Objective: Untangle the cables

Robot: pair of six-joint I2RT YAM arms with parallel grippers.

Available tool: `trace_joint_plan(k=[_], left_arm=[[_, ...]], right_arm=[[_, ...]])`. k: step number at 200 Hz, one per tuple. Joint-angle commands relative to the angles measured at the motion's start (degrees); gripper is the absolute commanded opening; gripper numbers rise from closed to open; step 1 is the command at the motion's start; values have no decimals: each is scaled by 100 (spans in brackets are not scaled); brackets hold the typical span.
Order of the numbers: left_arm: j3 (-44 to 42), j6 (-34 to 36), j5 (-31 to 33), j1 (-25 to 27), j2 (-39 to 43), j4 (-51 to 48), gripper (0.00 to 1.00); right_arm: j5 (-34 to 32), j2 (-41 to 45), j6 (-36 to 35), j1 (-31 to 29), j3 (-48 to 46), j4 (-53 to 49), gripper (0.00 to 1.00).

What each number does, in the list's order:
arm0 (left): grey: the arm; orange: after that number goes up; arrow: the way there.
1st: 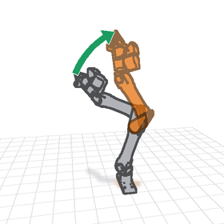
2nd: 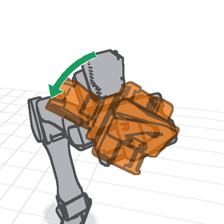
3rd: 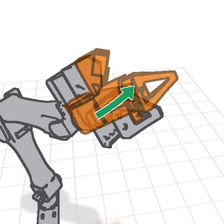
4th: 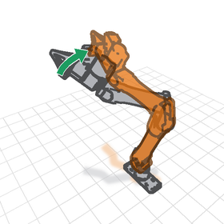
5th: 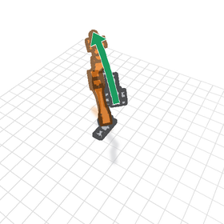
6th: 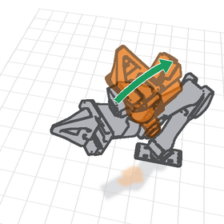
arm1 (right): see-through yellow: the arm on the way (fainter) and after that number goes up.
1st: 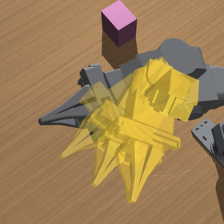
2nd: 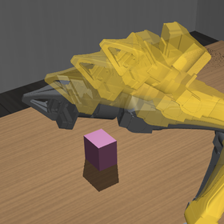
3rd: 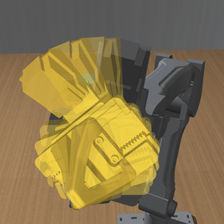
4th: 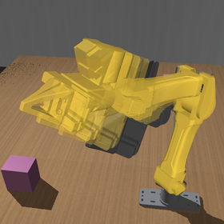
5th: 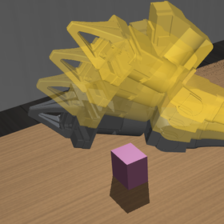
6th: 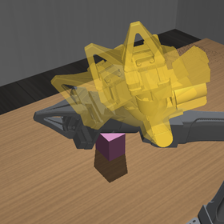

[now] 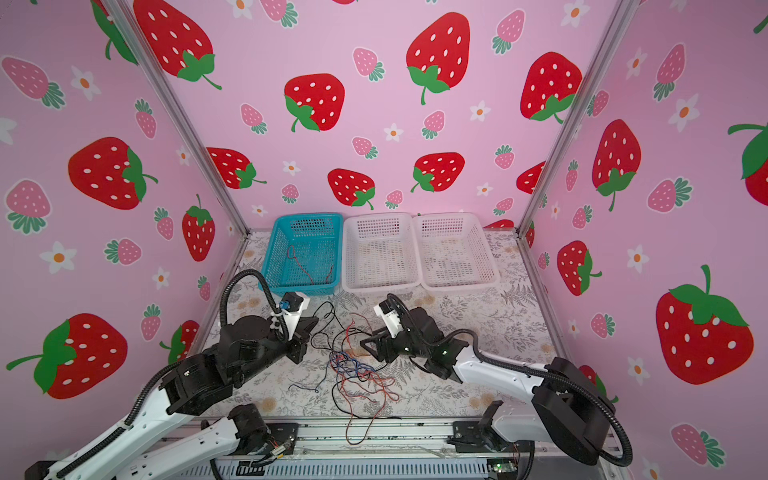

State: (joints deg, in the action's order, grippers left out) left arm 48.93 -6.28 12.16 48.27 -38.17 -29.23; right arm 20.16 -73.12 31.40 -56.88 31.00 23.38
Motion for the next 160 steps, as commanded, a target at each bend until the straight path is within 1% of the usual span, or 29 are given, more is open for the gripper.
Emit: trace_joint_plan(k=[1,25,54,62,84,102,119,146,160], left_arm=[[374,-498,-322,13,-36,289,0],[562,-842,-574,24,-118,407,0],[956,-1089,-738,25,-138,407,0],[1053,-1157,-782,26,-129,418,0],[1223,-1258,-869,24,-120,442,0],[1310,-1295,-897,25,-130,445,0],[1407,-1314,-996,24,-196,446,0],[1542,-1358,-1100,26,-286,467,0],[1649,-1340,-1040,30,-295,426,0]], right_arm=[[-82,-204,343,-292,-146,1345,59],[-200,-611,412,-475,-106,1710,59],[-928,-941,228,-534,-33,1668,58],[-1040,-1043,164,-534,14,1672,58],[-743,-1397,106,-534,237,1814,54],[-367,-1518,231,-551,214,2319,52],[-403,-1548,191,-578,253,2472,52],[-696,-1602,-17,-582,367,2250,24],[-840,-1600,-20,-578,293,2188,14]])
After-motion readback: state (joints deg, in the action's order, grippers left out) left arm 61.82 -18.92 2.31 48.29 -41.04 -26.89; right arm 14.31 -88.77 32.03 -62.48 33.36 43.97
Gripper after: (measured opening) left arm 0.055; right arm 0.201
